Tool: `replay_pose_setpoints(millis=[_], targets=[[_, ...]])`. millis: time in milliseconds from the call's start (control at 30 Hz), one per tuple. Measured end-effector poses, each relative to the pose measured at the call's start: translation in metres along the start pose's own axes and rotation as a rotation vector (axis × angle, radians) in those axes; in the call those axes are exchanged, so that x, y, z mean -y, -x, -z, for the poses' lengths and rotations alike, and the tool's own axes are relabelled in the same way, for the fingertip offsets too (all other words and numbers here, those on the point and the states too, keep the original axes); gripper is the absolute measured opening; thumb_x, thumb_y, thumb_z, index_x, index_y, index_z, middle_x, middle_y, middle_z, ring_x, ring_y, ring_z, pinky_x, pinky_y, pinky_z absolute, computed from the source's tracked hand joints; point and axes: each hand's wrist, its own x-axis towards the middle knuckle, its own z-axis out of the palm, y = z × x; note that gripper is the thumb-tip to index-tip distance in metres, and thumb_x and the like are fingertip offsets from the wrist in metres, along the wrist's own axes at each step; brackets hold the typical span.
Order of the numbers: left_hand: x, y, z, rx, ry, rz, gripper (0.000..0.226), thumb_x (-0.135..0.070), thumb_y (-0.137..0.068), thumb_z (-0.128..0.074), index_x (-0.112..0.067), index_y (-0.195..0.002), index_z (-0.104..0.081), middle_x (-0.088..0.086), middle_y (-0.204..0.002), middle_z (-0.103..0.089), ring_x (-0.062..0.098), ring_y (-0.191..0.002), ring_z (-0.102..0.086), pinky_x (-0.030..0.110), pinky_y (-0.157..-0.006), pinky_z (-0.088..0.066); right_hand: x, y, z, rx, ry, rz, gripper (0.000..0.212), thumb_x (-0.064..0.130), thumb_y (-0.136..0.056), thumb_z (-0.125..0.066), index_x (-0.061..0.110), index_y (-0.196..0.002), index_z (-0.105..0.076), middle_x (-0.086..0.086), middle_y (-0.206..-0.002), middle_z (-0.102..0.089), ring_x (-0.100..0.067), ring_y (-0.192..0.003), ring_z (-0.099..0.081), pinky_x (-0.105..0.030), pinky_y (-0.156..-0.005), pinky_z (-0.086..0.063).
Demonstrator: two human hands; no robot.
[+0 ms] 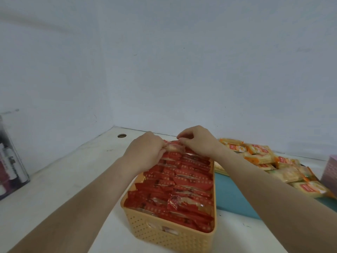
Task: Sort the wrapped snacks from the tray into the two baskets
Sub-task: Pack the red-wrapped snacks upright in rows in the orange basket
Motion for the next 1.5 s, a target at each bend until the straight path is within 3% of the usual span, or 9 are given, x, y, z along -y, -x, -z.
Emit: replay_pose_setpoints(millis=[200, 433, 500, 600, 800, 900, 1067, 1233, 1500], targets=[[-0.005, 0.002, 0.000, -0.043, 0.255, -0.032, 0.029, -0.040, -0.093, -0.053, -0.038, -0.121, -0.060, -0.012, -0.098, -0.062, 0.011, -0.091, -0.057, 0.030, -0.081, -0.046, 0.004, -0.010, 0.004, 0.061, 0.241, -0.042, 0.018, 0.020, -0.082, -0.067, 0.015, -0.096, -0.077, -0.002, -0.099, -0.074, -0.018, -0.097, -0.065, -0.032, -0.086, -0.052], [0.000, -0.011, -0.012, 0.160, 0.078, -0.040, 0.029, -0.035, -0.095, -0.044, -0.025, -0.096, -0.072, -0.003, -0.096, -0.066, 0.020, -0.090, -0.062, 0.039, -0.078, -0.050, -0.011, -0.006, 0.005, -0.392, -0.357, -0.151, 0.018, 0.019, -0.098, -0.041, 0.013, -0.108, -0.054, 0.001, -0.098, -0.059, -0.024, -0.095, -0.063, -0.049, -0.072, -0.058], [-0.001, -0.015, -0.016, 0.259, 0.096, -0.019, 0.030, -0.023, -0.090, -0.040, -0.020, -0.092, -0.070, 0.000, -0.094, -0.068, 0.020, -0.089, -0.062, 0.039, -0.079, -0.051, -0.012, -0.002, 0.006, -0.386, -0.340, -0.106, 0.017, 0.021, -0.100, -0.039, 0.013, -0.109, -0.052, 0.006, -0.093, -0.055, -0.024, -0.094, -0.062, -0.050, -0.070, -0.058], [-0.006, -0.019, -0.013, 0.299, 0.008, -0.033, 0.032, -0.033, -0.094, -0.034, -0.022, -0.086, -0.064, -0.001, -0.089, -0.065, 0.020, -0.087, -0.059, 0.041, -0.080, -0.049, -0.013, 0.005, 0.005, -0.409, -0.222, -0.037, 0.017, 0.022, -0.101, -0.037, 0.015, -0.108, -0.051, -0.002, -0.098, -0.060, -0.026, -0.091, -0.062, -0.051, -0.070, -0.056], [-0.019, -0.015, -0.007, 0.170, -0.335, -0.131, 0.037, -0.040, -0.102, -0.030, -0.024, -0.097, -0.063, 0.001, -0.091, -0.066, 0.024, -0.080, -0.058, 0.033, -0.068, -0.035, -0.016, 0.018, 0.006, -0.562, -0.035, 0.087, 0.019, 0.022, -0.102, -0.035, 0.015, -0.108, -0.052, 0.001, -0.095, -0.061, -0.022, -0.085, -0.060, -0.042, -0.073, -0.050], [-0.033, -0.019, -0.001, -0.020, -0.171, -0.256, 0.017, -0.025, -0.093, -0.046, -0.026, -0.094, -0.063, -0.004, -0.089, -0.066, 0.022, -0.084, -0.061, 0.032, -0.066, -0.046, -0.016, 0.019, 0.014, -0.619, -0.096, 0.056, 0.022, 0.022, -0.102, -0.036, 0.017, -0.112, -0.054, 0.002, -0.094, -0.061, -0.021, -0.084, -0.061, -0.044, -0.073, -0.052], [-0.050, -0.031, -0.012, 0.180, 0.257, -0.202, 0.033, -0.038, -0.093, -0.047, -0.030, -0.123, -0.059, -0.005, -0.108, -0.067, 0.016, -0.096, -0.061, 0.036, -0.084, -0.050, -0.020, 0.024, 0.020, -0.549, -0.007, 0.062, 0.024, 0.019, -0.101, -0.038, 0.017, -0.115, -0.057, -0.003, -0.101, -0.066, -0.023, -0.086, -0.062, -0.044, -0.076, -0.052], [-0.049, -0.033, -0.012, 0.201, 0.294, -0.073, 0.021, -0.035, -0.090, -0.061, -0.026, -0.102, -0.074, -0.008, -0.104, -0.070, 0.012, -0.097, -0.060, 0.032, -0.086, -0.047, -0.023, 0.023, 0.027, -0.442, -0.051, 0.015, 0.022, 0.017, -0.099, -0.041, 0.020, -0.109, -0.060, 0.002, -0.089, -0.061, -0.019, -0.080, -0.060, -0.033, -0.068, -0.052], [-0.056, -0.029, -0.008, -0.029, 0.233, -0.112, 0.017, -0.028, -0.095, -0.049, -0.023, -0.094, -0.065, 0.001, -0.086, -0.068, 0.023, -0.084, -0.062, 0.039, -0.073, -0.048, -0.014, 0.022, 0.030, -0.082, 0.693, 0.043, 0.019, 0.014, -0.089, -0.051, 0.019, -0.102, -0.064, -0.003, -0.096, -0.063, -0.023, -0.100, -0.053, -0.033, -0.064, -0.041]])
